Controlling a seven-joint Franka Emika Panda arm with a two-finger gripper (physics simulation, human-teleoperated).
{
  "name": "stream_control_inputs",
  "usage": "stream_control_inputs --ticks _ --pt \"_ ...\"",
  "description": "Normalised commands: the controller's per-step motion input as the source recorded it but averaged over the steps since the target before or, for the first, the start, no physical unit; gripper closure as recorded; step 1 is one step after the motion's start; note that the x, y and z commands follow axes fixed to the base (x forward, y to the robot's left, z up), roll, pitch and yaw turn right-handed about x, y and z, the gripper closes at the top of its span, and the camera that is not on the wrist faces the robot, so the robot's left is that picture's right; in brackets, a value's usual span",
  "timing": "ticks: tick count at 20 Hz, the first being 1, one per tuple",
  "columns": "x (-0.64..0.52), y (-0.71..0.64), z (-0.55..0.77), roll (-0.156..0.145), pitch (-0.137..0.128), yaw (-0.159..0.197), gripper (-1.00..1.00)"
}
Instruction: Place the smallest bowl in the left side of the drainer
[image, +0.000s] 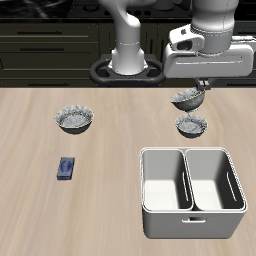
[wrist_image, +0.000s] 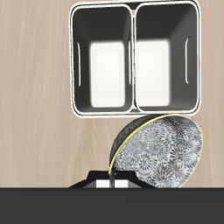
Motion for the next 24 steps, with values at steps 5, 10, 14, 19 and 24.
stream_control_inputs --ticks 5,10,14,19,24 --pt "0.29 0.06 0.04 -0.006 0.008 -0.013 1.0" --pt "0.28 0.17 0.0 0.012 0.025 -0.007 1.0" --pt "0.2 0.18 -0.02 0.018 0.029 -0.011 1.0" --pt "0.2 0.13 0.03 0.001 -0.001 0.009 1.0" --pt "0.24 0.12 -0.02 0.006 0.011 -0.004 1.0"
